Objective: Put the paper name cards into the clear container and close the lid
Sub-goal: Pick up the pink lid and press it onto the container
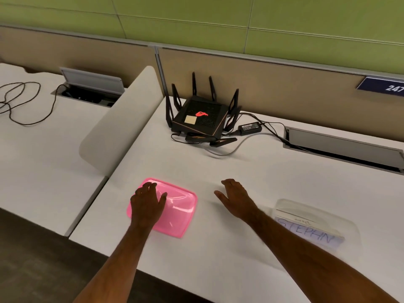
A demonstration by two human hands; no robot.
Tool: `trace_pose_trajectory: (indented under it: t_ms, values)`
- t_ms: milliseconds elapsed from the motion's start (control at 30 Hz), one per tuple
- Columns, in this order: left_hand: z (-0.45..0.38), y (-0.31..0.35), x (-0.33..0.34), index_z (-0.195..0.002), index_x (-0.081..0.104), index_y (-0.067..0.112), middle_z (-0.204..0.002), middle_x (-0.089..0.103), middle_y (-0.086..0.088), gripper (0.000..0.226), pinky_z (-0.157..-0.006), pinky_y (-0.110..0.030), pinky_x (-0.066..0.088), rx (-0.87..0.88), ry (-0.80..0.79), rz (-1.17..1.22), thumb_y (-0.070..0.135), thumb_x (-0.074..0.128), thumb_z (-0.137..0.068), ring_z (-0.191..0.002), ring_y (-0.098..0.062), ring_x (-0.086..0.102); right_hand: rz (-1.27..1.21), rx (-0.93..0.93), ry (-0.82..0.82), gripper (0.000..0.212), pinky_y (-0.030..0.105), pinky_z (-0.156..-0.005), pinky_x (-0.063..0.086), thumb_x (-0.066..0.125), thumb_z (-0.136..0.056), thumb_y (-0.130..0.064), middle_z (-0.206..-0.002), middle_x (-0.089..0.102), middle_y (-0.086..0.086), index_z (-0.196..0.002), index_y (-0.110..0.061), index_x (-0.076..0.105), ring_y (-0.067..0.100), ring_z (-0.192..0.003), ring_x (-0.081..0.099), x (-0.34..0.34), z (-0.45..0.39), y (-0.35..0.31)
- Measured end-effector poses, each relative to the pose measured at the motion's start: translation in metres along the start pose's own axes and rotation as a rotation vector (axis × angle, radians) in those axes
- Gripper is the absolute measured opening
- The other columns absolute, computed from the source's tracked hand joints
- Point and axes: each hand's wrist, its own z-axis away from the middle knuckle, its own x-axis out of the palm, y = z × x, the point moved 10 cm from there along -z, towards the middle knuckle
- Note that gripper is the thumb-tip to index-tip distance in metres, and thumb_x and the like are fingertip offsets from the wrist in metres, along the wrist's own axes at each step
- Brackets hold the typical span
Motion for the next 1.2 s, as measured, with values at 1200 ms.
trace_pose_trajectory:
  t_ms: [1200]
  values:
    - [0.001, -0.073, 0.006, -0.142, 0.039, 0.01, -0.14, 0.052, -0.016, 0.062, -0.105, -0.059, 0.038, -0.344, 0.037, 0.374, 0.052, 0.05, -0.097, -0.117, -0.043, 0.058, -0.766, 0.291, -0.185, 0.06, 0.04, -0.08, 0.057, 0.069, -0.094, -0.033, -0.117, 0.055, 0.007, -0.147, -0.024, 0.042, 0.025, -0.096, 0.065, 0.06, 0.02, -0.062]
